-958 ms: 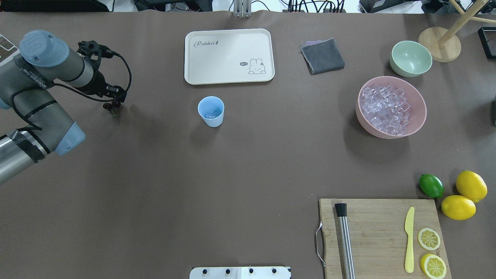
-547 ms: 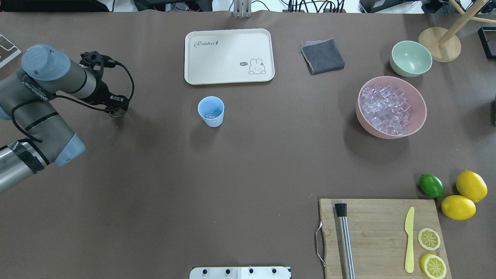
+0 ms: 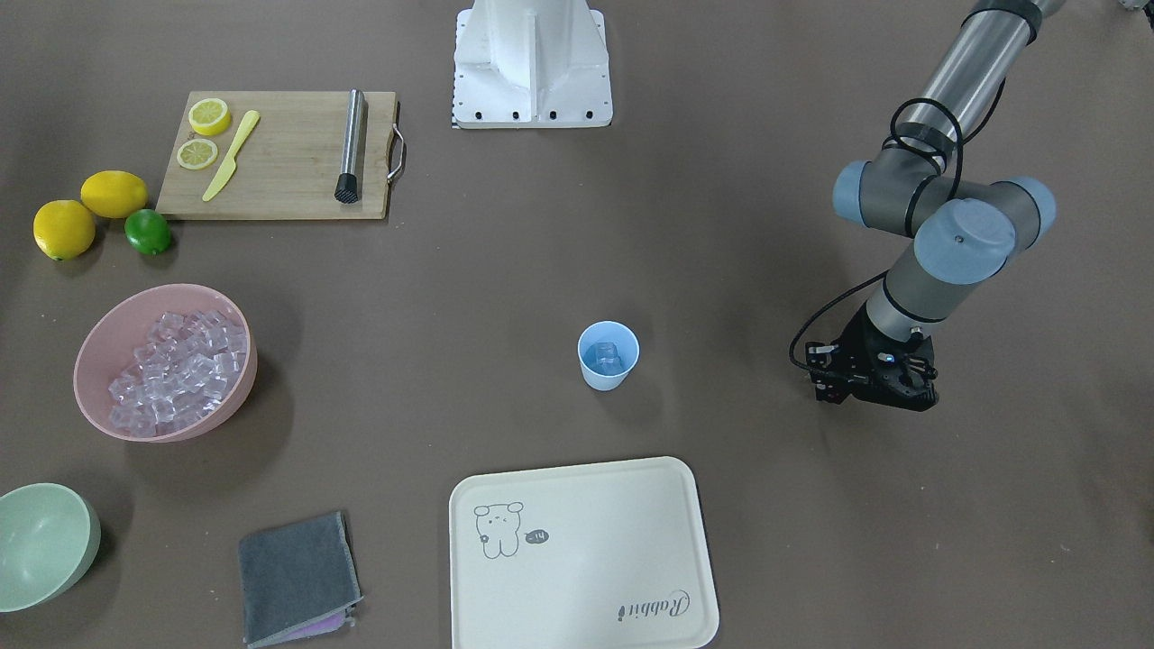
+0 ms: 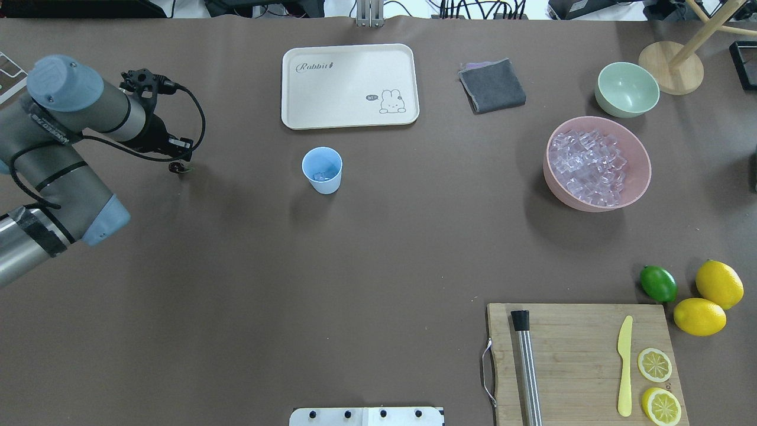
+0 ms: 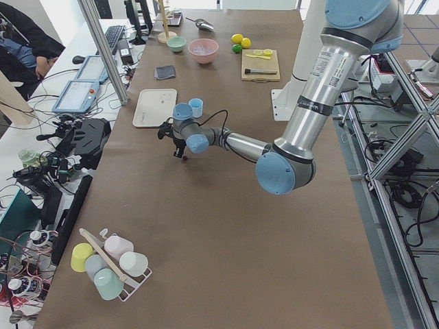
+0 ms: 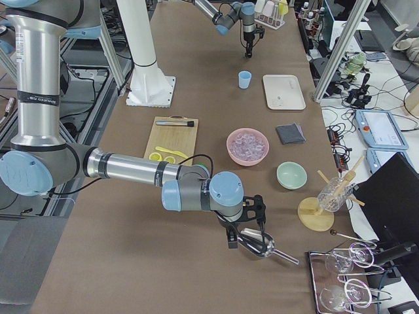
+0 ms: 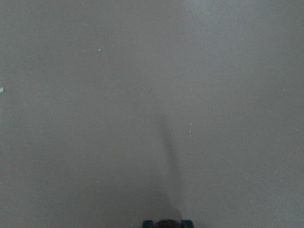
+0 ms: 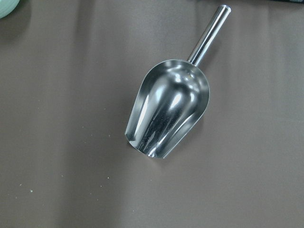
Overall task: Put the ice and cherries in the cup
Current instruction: 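Reach the left gripper down to the dark cherries and grasp them by the stems, then carry the cherries with the left gripper over the light-blue cup and release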
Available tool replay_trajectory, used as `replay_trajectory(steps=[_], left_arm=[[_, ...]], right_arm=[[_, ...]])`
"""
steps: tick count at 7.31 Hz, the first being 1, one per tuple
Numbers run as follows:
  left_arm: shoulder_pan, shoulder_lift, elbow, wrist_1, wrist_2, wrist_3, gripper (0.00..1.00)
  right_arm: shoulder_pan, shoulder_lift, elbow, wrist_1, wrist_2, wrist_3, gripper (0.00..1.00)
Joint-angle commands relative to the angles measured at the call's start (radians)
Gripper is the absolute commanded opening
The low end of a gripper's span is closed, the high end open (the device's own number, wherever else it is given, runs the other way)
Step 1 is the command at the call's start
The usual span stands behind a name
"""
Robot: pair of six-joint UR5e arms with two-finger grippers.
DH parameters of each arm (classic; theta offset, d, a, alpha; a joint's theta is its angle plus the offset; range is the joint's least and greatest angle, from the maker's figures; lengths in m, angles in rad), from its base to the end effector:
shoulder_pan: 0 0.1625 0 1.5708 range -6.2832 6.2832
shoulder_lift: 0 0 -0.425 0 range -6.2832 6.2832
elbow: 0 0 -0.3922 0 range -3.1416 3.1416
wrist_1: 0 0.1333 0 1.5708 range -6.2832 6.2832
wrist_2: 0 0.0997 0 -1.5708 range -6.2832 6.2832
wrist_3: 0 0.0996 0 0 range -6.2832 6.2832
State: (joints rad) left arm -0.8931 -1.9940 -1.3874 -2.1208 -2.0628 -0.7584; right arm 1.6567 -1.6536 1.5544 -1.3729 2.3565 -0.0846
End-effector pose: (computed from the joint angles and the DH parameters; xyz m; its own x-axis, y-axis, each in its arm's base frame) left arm 0.3642 -0.5901 0.4478 0.6493 0.2137 -0.7299 0.0071 0.9579 0.2869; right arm 0.1022 -0.4542 0.6851 0.7149 -0.0925 0.6930 -0.0251 0.9872 0.1577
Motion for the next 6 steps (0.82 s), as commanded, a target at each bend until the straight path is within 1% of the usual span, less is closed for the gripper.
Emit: replay_trajectory(steps=[1, 2, 3, 4, 5, 6], left_arm=[[-0.021, -0.119, -0.083, 0.201, -0.01, -0.018, 0.28], [-0.018, -0.173, -0.099, 0.247, -0.008, -0.025, 0.28], [0.0, -0.233, -0.099, 0.248, -0.007, -0.15, 0.28], [0.017, -0.285, -0.097, 0.251, -0.007, -0.221, 0.28], [0.076, -0.317, -0.097, 0.251, 0.053, -0.295, 0.28], [0.129, -0.35, -0.097, 0.251, 0.132, -0.362, 0.28]], right_arm=[[0.002, -0.006, 0.004, 0.0, 0.004, 0.0, 0.99], [0.0, -0.006, 0.006, -0.003, 0.004, 0.003, 0.99], [0.0, -0.006, 0.007, -0.005, 0.006, 0.006, 0.99], [0.0, -0.005, 0.006, -0.008, 0.001, 0.008, 0.99], [0.0, 0.0, 0.0, -0.009, 0.001, 0.011, 0.99], [0.0, -0.002, -0.002, -0.009, 0.003, 0.011, 0.99]])
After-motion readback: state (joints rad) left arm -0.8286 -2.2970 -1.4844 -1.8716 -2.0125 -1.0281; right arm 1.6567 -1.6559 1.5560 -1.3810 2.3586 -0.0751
